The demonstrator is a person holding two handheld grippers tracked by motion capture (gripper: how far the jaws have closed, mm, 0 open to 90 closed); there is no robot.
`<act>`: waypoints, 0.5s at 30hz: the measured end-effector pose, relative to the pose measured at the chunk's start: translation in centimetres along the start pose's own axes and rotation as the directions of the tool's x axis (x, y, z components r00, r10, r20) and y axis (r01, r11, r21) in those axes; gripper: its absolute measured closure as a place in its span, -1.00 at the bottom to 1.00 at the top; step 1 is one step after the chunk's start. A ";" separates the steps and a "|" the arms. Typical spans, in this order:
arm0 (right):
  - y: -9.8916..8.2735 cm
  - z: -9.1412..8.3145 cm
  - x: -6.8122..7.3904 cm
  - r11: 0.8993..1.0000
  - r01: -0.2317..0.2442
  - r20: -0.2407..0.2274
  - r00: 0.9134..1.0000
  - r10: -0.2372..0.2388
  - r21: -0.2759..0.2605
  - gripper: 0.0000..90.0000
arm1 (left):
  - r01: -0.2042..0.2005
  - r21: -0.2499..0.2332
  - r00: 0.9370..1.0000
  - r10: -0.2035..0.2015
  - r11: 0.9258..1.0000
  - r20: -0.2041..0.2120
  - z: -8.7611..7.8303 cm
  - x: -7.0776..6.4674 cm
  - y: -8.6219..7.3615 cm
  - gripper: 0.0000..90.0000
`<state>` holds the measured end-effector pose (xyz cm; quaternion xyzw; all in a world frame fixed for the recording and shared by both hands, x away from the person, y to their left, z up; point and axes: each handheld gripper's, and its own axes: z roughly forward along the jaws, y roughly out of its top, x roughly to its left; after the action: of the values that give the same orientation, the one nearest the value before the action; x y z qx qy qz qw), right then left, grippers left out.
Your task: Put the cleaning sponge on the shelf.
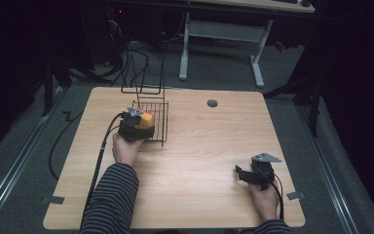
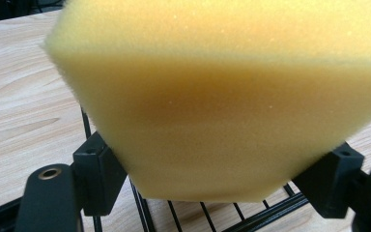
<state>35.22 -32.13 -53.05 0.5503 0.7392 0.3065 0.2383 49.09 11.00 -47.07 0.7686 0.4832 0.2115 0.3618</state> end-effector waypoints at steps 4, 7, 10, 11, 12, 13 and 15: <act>0.0 0.0 0.0 1.000 0.002 -0.001 1.000 -0.002 -0.001 -0.44 | -0.005 0.001 1.000 0.005 1.000 0.002 0.0 0.0 0.0 -0.50; 0.0 0.0 0.0 1.000 -0.001 -0.001 1.000 0.001 0.000 -0.44 | 0.001 -0.001 1.000 -0.001 1.000 0.013 0.1 0.1 0.0 -0.53; 0.0 0.0 0.0 1.000 0.001 -0.001 1.000 -0.001 0.000 -0.44 | 0.018 0.006 1.000 -0.018 1.000 0.022 0.1 0.1 0.0 -0.67; 0.0 0.0 0.0 1.000 -0.001 0.000 1.000 0.001 0.000 -0.44 | 0.019 0.005 1.000 -0.019 1.000 0.022 0.1 0.1 -0.1 -0.69; 0.0 0.0 0.0 1.000 0.001 0.001 1.000 -0.001 -0.001 -0.44 | 0.019 0.004 0.999 -0.020 1.000 0.030 0.1 0.2 -0.1 -0.72; 0.0 0.0 0.0 1.000 0.001 0.001 1.000 -0.001 -0.001 -0.44 | 0.017 0.005 0.999 -0.017 1.000 0.034 0.1 0.1 -0.1 -0.72; 0.0 0.0 0.0 1.000 -0.001 0.000 1.000 0.001 0.000 -0.44 | 0.006 0.004 1.000 -0.007 1.000 0.030 0.1 0.1 -0.1 -0.77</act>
<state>35.22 -32.13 -53.05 0.5505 0.7390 0.3066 0.2382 49.15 11.09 -47.19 0.7708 0.4807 0.1981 0.3683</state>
